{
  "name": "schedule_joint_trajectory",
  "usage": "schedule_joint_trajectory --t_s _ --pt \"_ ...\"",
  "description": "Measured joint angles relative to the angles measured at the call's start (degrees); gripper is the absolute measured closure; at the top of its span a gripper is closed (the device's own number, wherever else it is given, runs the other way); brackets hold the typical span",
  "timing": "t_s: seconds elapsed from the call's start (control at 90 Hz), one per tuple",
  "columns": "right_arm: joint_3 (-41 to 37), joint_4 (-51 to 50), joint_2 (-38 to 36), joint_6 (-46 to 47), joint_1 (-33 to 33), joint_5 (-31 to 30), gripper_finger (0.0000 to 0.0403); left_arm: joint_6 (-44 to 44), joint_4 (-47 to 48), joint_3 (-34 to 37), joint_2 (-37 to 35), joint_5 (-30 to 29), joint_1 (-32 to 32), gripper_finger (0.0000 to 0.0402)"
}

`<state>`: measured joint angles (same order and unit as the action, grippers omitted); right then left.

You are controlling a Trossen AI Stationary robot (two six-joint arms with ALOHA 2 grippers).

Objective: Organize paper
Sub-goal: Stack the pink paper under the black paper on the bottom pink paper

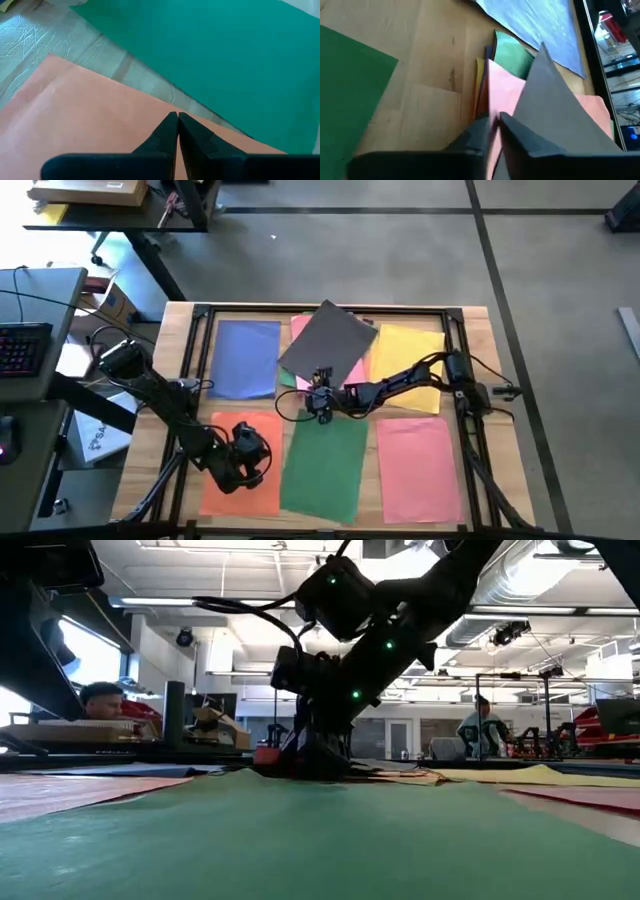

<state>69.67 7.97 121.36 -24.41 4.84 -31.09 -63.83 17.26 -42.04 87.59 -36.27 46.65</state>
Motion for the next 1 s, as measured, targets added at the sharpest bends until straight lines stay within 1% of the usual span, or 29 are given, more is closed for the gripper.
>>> schedule_joint_trajectory --t_s 0.056,0.111,0.244,0.411,0.578,0.622,0.778,0.822,0.9,1.0 --pt "0.04 -1.30 -0.65 0.20 0.43 -2.48 0.0397 0.00 -0.02 0.00 0.00 0.00 0.00 0.0402" --pt "0.04 -3.81 -1.55 0.20 0.70 -3.26 0.0401 0.00 0.00 0.01 0.00 0.00 0.00 0.0402" --pt "0.04 -9.90 -5.59 1.41 1.69 -2.49 0.0402 0.02 -0.02 0.02 0.00 -0.06 0.00 0.0402" --pt "0.04 -17.61 -13.14 5.61 2.15 -1.02 0.0403 0.02 -0.02 0.02 0.00 -0.31 0.00 0.0402" --pt "0.04 -19.76 -19.02 10.48 2.01 0.05 0.0403 0.04 -0.02 0.02 0.00 -0.33 -0.01 0.0402" --pt "0.04 -19.84 -19.85 11.05 2.01 1.85 0.0403 0.03 0.04 0.02 0.00 -0.34 0.00 0.0402" --pt "-0.23 -20.55 -19.29 14.68 1.58 14.94 0.0403 0.30 0.03 0.02 0.00 -0.41 -0.02 0.0402" --pt "-0.56 -21.23 -18.79 14.95 1.39 17.68 0.0403 0.31 0.00 0.02 0.00 -0.43 0.00 0.0402" --pt "-0.81 -21.80 -18.12 15.21 1.27 20.81 0.0403 0.52 -0.12 0.02 0.00 -0.44 0.00 0.0402" --pt "0.30 -21.75 -18.48 15.54 1.55 21.57 0.0403 0.52 -0.35 0.02 0.00 -0.46 0.00 0.0402"
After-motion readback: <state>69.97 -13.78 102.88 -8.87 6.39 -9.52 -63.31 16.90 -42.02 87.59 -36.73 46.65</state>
